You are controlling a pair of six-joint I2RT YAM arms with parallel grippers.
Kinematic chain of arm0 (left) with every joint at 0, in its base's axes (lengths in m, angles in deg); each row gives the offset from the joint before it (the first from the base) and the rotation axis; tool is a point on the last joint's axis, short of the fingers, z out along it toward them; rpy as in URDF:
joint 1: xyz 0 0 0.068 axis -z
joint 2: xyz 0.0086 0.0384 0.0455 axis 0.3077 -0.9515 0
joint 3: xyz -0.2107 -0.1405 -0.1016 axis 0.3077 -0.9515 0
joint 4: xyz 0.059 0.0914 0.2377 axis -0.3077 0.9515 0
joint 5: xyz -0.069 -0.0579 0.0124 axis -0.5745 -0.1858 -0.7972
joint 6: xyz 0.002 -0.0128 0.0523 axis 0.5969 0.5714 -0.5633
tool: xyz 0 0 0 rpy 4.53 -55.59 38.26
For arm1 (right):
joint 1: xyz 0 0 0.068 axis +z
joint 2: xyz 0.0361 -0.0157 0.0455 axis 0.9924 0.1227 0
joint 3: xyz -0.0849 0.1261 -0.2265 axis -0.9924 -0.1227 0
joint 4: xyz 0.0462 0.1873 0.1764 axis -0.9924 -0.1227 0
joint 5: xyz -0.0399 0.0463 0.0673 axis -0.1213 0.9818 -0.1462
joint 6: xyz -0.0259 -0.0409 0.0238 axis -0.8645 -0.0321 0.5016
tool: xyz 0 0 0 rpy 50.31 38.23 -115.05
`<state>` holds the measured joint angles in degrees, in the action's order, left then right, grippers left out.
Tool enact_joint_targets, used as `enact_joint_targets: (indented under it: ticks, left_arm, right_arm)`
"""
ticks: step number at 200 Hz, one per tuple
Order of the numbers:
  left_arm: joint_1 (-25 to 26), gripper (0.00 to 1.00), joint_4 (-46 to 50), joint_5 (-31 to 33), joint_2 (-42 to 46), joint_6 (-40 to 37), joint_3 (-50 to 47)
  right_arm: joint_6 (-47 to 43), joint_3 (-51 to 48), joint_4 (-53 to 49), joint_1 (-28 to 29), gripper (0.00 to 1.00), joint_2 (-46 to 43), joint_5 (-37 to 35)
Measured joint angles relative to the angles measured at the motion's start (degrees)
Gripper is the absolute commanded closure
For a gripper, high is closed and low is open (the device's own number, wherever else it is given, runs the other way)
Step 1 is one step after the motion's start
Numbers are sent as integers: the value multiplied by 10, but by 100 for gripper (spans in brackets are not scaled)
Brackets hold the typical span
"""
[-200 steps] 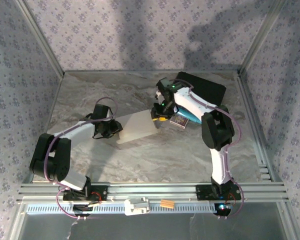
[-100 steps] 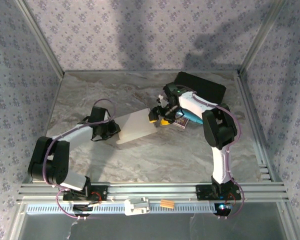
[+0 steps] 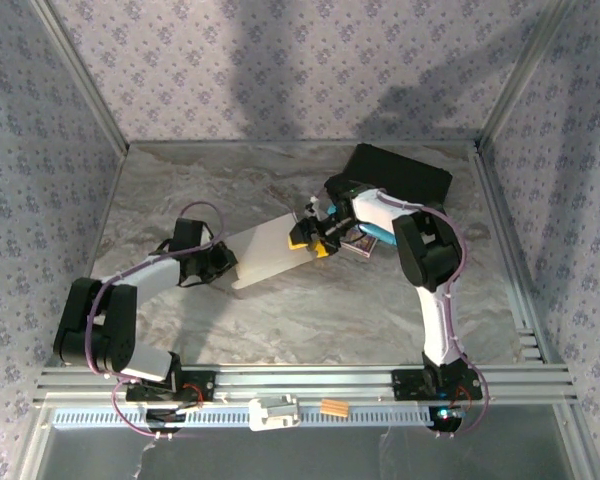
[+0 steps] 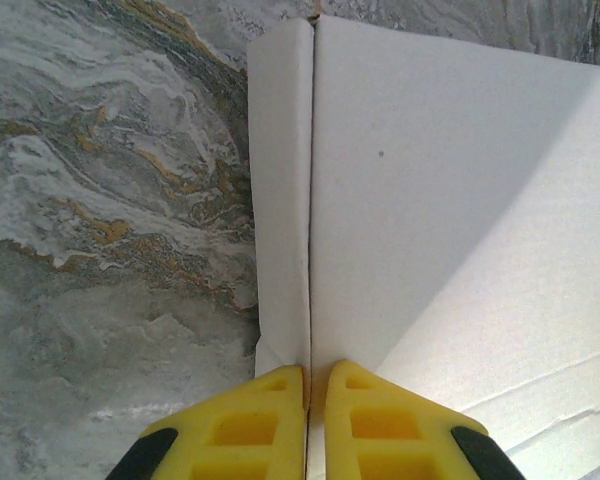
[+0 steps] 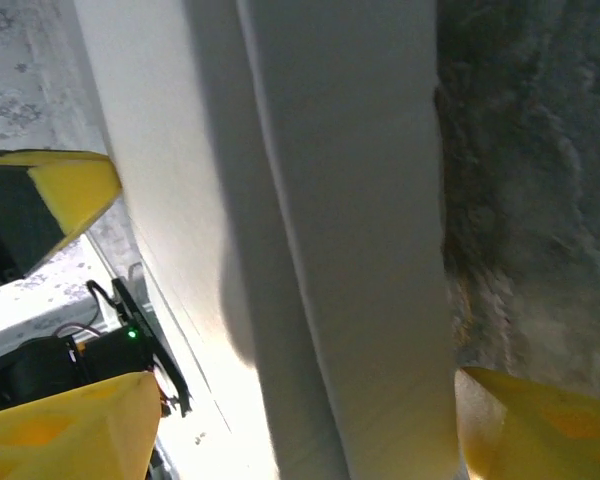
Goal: Fold the paper box
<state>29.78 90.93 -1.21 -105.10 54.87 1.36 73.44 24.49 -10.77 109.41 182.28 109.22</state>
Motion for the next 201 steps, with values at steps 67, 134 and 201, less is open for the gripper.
enact_joint_targets:
  ticks: [67, 134, 201]
  left_arm:
    - [-14, 83, 0, 5, 3, -1, -1]
    - [-14, 29, 111, 94, 171, 0, 6]
    - [-57, 20, 134, 108, 234, 235, 6]
  right_arm:
    - [74, -2, 81, 3, 44, 7, 30]
    - [255, -21, 142, 12, 63, -25, 52]
    - [483, -48, 112, -16, 67, -87, 57]
